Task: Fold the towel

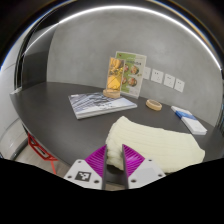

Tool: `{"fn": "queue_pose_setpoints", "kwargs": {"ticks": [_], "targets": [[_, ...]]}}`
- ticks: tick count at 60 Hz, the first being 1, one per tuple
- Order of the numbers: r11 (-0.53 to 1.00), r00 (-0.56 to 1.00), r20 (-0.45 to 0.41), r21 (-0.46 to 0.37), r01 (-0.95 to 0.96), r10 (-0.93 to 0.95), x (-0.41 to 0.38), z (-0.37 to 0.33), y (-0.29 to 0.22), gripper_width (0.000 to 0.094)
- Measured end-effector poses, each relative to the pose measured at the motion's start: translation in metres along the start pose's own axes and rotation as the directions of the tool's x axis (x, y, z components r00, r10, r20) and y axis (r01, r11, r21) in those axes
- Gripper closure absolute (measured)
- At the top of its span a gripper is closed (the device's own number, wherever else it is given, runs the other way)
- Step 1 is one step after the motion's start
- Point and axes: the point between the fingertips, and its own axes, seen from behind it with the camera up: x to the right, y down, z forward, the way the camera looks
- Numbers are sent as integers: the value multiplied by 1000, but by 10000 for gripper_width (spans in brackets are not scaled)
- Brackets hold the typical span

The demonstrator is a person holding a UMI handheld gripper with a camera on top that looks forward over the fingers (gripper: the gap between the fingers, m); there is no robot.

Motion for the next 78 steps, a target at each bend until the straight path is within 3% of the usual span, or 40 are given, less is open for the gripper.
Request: {"fn": "queue_pose_setpoints", "kwargs": {"ticks": [1, 2, 3, 4, 8, 17, 20, 28, 34, 39, 47, 56, 59, 61, 64, 69, 78], "targets": [[1000, 1000, -6, 5, 4, -4, 2, 0, 0, 707], [1000, 1000, -14, 10, 8, -8, 5, 0, 0, 690], [1000, 1000, -22, 16, 11, -11, 7, 1, 0, 791], [1000, 1000, -25, 17, 11, -10, 8, 1, 0, 825], [997, 998, -13, 54, -60, 61, 9, 1, -3, 885], [991, 992, 39, 60, -122, 120, 10, -6, -12, 924], [984, 990, 40, 118, -136, 132, 24, -16, -37, 924], [955, 981, -24, 237, -180, 191, 102, -49, -92, 925], [938, 955, -139, 268, -218, 262, 181, -65, -90, 923], [935, 922, -230, 243, -257, 313, 242, -66, -59, 922], [945, 884, -335, 130, -300, 327, 297, -49, 7, 921], [946, 870, -376, 80, -313, 320, 309, -44, 39, 899], [948, 867, -387, 74, -310, 314, 309, -49, 39, 830], [952, 866, -399, 66, -300, 301, 310, -52, 38, 665], [960, 860, -430, 61, -274, 273, 313, -61, 36, 528], [968, 861, -446, 66, -241, 245, 307, -78, 29, 94], [970, 870, -434, 52, -236, 235, 268, -119, 29, 105]]}}
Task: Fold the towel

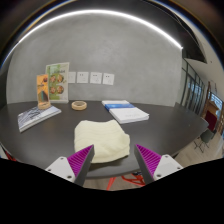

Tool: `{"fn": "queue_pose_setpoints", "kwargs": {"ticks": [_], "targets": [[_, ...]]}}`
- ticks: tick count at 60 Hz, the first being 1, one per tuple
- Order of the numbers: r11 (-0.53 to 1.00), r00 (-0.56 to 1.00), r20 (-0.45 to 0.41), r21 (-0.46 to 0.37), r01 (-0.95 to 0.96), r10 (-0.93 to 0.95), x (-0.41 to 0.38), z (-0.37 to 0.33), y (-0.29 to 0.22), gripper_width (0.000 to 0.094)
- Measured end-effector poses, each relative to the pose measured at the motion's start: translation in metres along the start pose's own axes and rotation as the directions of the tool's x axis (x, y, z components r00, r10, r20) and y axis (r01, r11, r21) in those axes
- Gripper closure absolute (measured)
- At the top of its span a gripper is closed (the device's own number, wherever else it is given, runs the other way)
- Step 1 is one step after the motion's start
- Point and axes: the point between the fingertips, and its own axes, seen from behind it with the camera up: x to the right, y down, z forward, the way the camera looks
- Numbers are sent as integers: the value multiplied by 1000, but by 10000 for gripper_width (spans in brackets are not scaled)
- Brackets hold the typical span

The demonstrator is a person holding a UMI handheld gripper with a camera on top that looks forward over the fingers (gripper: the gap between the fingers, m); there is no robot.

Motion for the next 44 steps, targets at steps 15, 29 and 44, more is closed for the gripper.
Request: {"fn": "queue_pose_setpoints", "kwargs": {"ticks": [15, 29, 44], "targets": [[999, 994, 107, 15, -31, 29, -101, -126, 19, 108], [996, 980, 180, 24, 80, -83, -185, -214, 47, 109], [999, 972, 232, -4, 44, -42, -189, -240, 75, 107]]}}
